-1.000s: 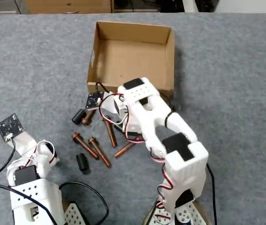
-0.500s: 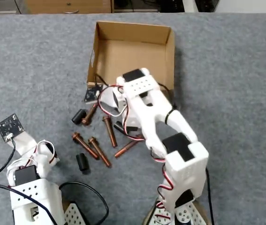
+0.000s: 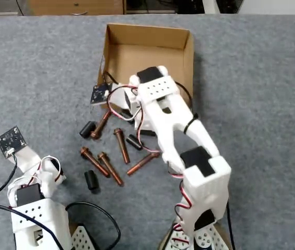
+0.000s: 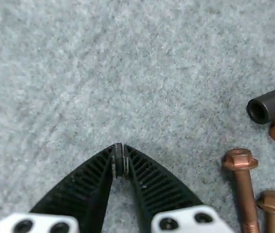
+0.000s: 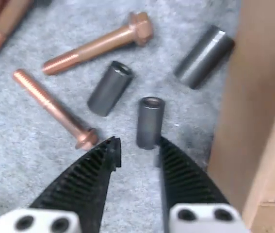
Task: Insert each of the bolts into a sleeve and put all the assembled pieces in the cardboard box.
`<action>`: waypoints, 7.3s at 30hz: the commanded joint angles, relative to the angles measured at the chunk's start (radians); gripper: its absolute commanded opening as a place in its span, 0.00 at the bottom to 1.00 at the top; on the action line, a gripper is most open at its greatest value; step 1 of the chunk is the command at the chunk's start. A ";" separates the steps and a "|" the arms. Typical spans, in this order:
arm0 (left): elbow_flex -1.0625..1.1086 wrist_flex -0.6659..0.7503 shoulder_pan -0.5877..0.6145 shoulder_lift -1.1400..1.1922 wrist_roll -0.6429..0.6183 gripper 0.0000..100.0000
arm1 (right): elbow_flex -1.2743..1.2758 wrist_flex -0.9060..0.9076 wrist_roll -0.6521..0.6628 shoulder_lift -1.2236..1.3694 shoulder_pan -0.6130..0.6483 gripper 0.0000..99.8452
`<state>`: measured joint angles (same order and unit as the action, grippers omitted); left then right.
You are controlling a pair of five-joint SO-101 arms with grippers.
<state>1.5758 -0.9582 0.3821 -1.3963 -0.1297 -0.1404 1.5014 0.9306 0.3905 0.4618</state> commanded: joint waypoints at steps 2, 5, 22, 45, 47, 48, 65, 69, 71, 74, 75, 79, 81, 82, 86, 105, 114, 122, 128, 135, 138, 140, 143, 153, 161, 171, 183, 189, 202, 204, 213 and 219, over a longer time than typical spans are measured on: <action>-0.002 0.009 0.006 0.004 0.002 0.02 | -0.091 -0.002 0.012 0.050 -0.041 0.17; -0.002 0.009 0.008 0.004 0.002 0.02 | -0.091 -0.002 0.012 0.085 -0.053 0.17; -0.002 0.009 0.008 0.004 0.002 0.02 | -0.096 -0.012 0.012 0.226 -0.045 0.17; -0.002 0.009 0.006 0.004 0.002 0.02 | -0.093 -0.061 0.008 0.240 0.061 0.17; -0.002 0.009 0.006 0.004 0.002 0.02 | -0.093 -0.061 0.008 0.239 0.068 0.17; -0.002 0.009 0.005 0.004 0.002 0.02 | -0.093 -0.061 0.008 0.239 0.068 0.17; -0.002 0.011 0.008 0.004 0.002 0.02 | -0.096 -0.058 -0.021 0.104 0.050 0.00; -0.002 0.011 0.008 0.004 0.002 0.02 | -0.102 -0.029 -0.021 -0.008 0.018 0.00; 0.000 0.011 0.008 0.004 0.002 0.02 | -0.097 0.003 -0.021 -0.061 0.004 0.00; 0.000 0.011 0.005 0.004 0.002 0.02 | -0.097 0.046 -0.048 -0.153 -0.031 0.00; 0.000 0.011 0.005 0.004 0.002 0.02 | -0.102 0.049 -0.087 -0.186 -0.045 0.00; 0.000 0.014 0.005 0.004 -0.003 0.02 | -0.101 0.052 -0.302 -0.361 -0.124 0.00; 0.000 0.015 0.006 0.004 -0.005 0.02 | -0.097 0.054 -0.391 -0.449 -0.166 0.00; -0.005 0.014 0.006 0.004 -0.005 0.02 | -0.094 0.054 -0.434 -0.498 -0.189 0.00; -0.032 -0.021 0.002 0.004 -0.006 0.02 | -0.094 0.054 -0.631 -0.688 -0.315 0.00; -0.856 -0.466 -0.476 0.087 -0.213 0.02 | 0.581 0.084 -1.117 -1.454 -0.601 0.00; -1.175 -0.543 -0.744 0.702 -0.491 0.02 | 0.905 -0.011 -1.123 -1.738 -0.621 0.00; -1.386 -0.545 -0.839 1.113 -0.526 0.02 | 1.035 -0.003 -1.125 -1.954 -0.619 0.00; -1.448 -0.476 -0.832 1.322 -0.525 0.05 | 1.122 -0.006 -1.119 -2.097 -0.618 0.00; -1.448 -0.388 -0.825 1.491 -0.526 0.14 | 1.155 -0.005 -1.119 -2.150 -0.616 0.00; -1.448 -0.348 -0.790 1.538 -0.526 0.11 | 1.155 -0.003 -1.119 -2.143 -0.613 0.00; -1.448 -0.333 -0.764 1.555 -0.525 0.11 | 1.155 -0.003 -1.119 -2.141 -0.613 0.00; -1.462 -0.334 -0.723 1.573 -0.525 0.11 | 1.156 -0.003 -1.119 -2.141 -0.613 0.00; -1.461 -0.308 -0.690 1.575 -0.482 0.11 | 1.165 -0.003 -1.119 -2.141 -0.613 0.00; -1.452 -0.310 -0.697 1.581 -0.482 0.11 | 1.165 -0.003 -1.119 -2.141 -0.613 0.00; -1.521 -0.316 -0.697 1.782 -0.482 0.11 | 1.165 -0.003 -1.119 -2.143 -0.611 0.00; -1.536 -0.322 -0.713 1.860 -0.482 0.11 | 1.165 -0.008 -1.119 -2.143 -0.611 0.00; -1.508 -0.379 -0.773 1.890 -0.482 0.10 | 1.165 -0.009 -1.119 -2.143 -0.611 0.00; -1.545 -0.390 -0.740 1.905 -0.480 0.02 | 1.165 -0.003 -1.119 -2.150 -0.611 0.00; -1.610 -0.450 -0.715 1.902 -0.476 0.02 | 1.164 -0.003 -1.119 -2.150 -0.611 0.00; -2.036 -0.793 -0.651 1.796 -0.425 0.02 | 1.164 -0.003 -1.119 -2.150 -0.611 0.00; -2.101 -0.801 -0.660 1.618 -0.370 0.02 | 1.156 -0.005 -1.117 -2.150 -0.584 0.00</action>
<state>-0.4634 -1.7407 -0.2823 0.3590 -0.5286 1.0257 1.5182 -0.1834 -1.7561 -0.1442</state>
